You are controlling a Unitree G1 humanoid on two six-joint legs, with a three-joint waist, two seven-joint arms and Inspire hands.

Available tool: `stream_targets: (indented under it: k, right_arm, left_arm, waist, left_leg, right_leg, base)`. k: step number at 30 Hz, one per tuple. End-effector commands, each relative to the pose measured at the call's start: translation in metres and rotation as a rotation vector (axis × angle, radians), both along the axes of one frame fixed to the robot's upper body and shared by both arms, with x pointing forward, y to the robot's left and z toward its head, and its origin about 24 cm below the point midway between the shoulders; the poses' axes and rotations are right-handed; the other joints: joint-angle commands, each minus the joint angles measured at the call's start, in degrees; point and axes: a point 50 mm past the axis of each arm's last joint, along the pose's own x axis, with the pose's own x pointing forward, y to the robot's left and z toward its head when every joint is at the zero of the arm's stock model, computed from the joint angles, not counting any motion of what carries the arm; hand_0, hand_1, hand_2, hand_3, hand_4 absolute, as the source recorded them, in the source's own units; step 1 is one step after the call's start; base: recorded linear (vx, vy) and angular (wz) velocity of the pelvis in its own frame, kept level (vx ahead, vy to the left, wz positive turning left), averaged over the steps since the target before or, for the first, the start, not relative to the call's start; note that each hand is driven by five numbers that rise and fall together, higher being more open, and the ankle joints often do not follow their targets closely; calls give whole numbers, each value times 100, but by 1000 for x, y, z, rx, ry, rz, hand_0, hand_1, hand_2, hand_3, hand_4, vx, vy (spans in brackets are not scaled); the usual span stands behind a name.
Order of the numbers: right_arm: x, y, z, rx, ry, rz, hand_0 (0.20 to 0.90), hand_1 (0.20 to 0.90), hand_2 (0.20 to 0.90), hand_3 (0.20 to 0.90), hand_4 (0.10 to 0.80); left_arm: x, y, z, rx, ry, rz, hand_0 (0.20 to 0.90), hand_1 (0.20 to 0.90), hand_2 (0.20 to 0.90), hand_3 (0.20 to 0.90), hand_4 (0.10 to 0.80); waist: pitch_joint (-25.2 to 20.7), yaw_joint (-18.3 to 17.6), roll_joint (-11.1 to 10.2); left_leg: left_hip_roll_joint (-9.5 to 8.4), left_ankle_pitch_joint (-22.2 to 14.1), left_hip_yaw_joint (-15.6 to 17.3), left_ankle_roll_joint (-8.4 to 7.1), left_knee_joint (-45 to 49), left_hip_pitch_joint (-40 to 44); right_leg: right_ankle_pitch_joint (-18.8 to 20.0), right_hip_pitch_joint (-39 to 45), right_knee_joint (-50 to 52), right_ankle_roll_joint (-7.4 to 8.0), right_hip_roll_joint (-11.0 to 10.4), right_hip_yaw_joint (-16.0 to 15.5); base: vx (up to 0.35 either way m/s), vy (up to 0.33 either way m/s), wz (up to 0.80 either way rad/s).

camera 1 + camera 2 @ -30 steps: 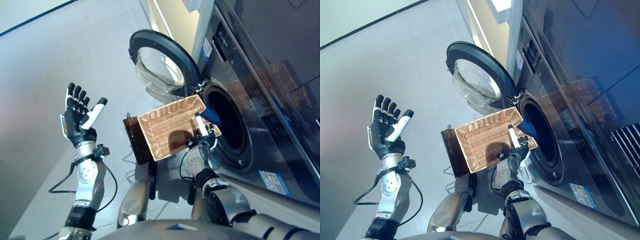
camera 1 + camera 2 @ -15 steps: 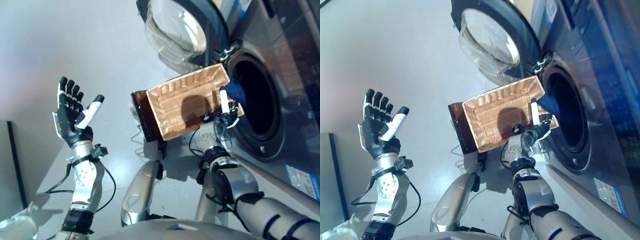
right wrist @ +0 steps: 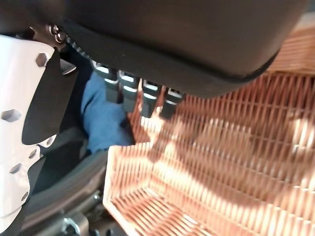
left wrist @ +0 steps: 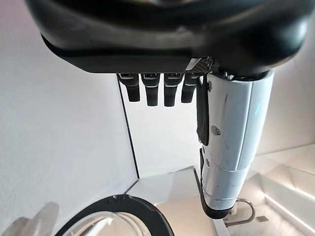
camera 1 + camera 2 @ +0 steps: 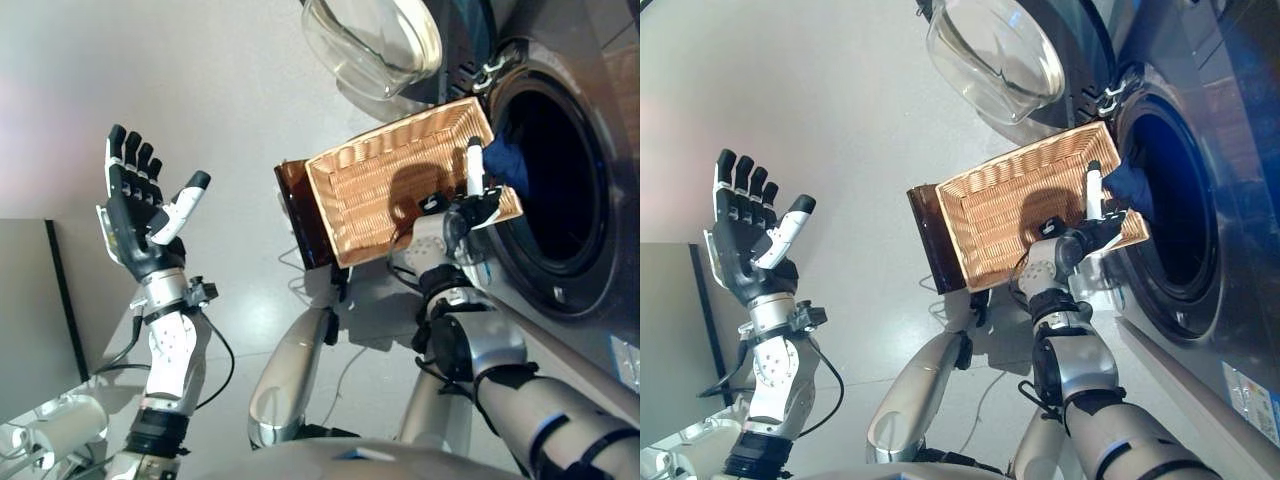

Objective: Pick up the clothes and place them into the washing machine

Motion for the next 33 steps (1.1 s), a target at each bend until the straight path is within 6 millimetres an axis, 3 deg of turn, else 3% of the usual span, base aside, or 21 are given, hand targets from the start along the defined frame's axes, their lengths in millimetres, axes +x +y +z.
stream_targets:
  k: [1, 12, 18, 21, 22, 23, 25, 27, 30, 31, 33]
  right_arm:
    - [7, -7, 44, -67, -153, -59, 900, 900, 900, 900, 800]
    - [7, -39, 71, -105, -206, -138, 900, 900, 900, 900, 800]
    - [6, -56, 93, -175, -232, -174, 900, 900, 900, 900, 800]
    - [-9, -90, 149, -308, -400, -247, 900, 900, 900, 900, 800]
    - [-23, -102, 183, -373, -519, -304, 900, 900, 900, 900, 800]
    - [-23, -103, 184, -375, -519, -306, 900, 900, 900, 900, 800]
    - [-52, -111, 229, -559, -698, -346, 900, 900, 900, 900, 800]
    - [-61, -113, 236, -580, -762, -356, 900, 900, 900, 900, 800]
    - [-55, -105, 224, -547, -745, -332, 900, 900, 900, 900, 800]
    - [-35, -94, 201, -554, -612, -260, 900, 900, 900, 900, 800]
    - [-19, -79, 180, -516, -542, -181, 900, 900, 900, 900, 800]
  left_arm:
    - [-13, 6, 49, 64, -284, 20, 900, 900, 900, 900, 800]
    - [-16, 11, 53, 45, -310, 38, 900, 900, 900, 900, 800]
    - [-14, 11, 54, 56, -314, 17, 900, 900, 900, 900, 800]
    - [-11, 18, 56, 88, -312, 28, 900, 900, 900, 900, 800]
    - [-8, 21, 55, 86, -302, 35, 900, 900, 900, 900, 800]
    - [-8, 21, 56, 84, -303, 33, 900, 900, 900, 900, 800]
    - [-7, 29, 55, 92, -294, 55, 900, 900, 900, 900, 800]
    - [-9, 31, 54, 101, -289, 60, 900, 900, 900, 900, 800]
    - [-8, 32, 49, 86, -261, 52, 900, 900, 900, 900, 800]
    - [-4, 30, 43, 54, -234, 34, 900, 900, 900, 900, 800]
    - [-5, 28, 41, 41, -240, 22, 900, 900, 900, 900, 800]
  waist:
    - [-213, 126, 256]
    - [-277, 213, 559]
    - [-348, 215, 594]
    - [-476, 181, 557]
    - [-539, 135, 539]
    - [-525, 140, 549]
    - [-559, 27, 505]
    - [-570, 7, 516]
    - [-613, -5, 540]
    - [-601, -18, 560]
    - [-581, -36, 594]
  left_leg:
    - [-107, -374, -141, -330, 500, -582]
    - [-224, -341, -202, -350, 487, -728]
    - [-230, -331, -203, -366, 423, -624]
    - [-212, -307, -178, -404, 293, -443]
    - [-210, -282, -144, -423, 208, -347]
    - [-210, -275, -141, -423, 193, -328]
    - [-211, -219, -77, -437, 41, -176]
    - [-222, -205, -78, -434, -16, -149]
    - [-242, -191, -31, -423, -47, -101]
    - [-231, -200, 27, -404, -10, -93]
    - [-189, -229, 94, -396, 28, -81]
  right_leg:
    - [-308, 588, -460, 250, -43, 248]
    - [-474, 366, -169, 247, -117, 281]
    - [-534, 427, -158, 246, -117, 314]
    - [-512, 534, -268, 275, -106, 362]
    - [-492, 606, -347, 285, -104, 376]
    - [-487, 621, -359, 286, -104, 377]
    - [-402, 711, -505, 334, -100, 422]
    - [-399, 721, -520, 338, -107, 436]
    - [-379, 704, -508, 334, -127, 477]
    - [-328, 669, -529, 316, -107, 524]
    - [-310, 655, -565, 301, -73, 564]
  base:
    - [0, 0, 0]
    - [18, 12, 4]
    - [10, -2, 0]
    - [21, 12, -2]
    - [22, 29, -3]
    - [21, 46, -2]
    - [10, 42, -5]
    - [-6, 19, -16]
    - [-28, 44, -13]
    - [-46, 27, -6]
    - [-43, 16, -17]
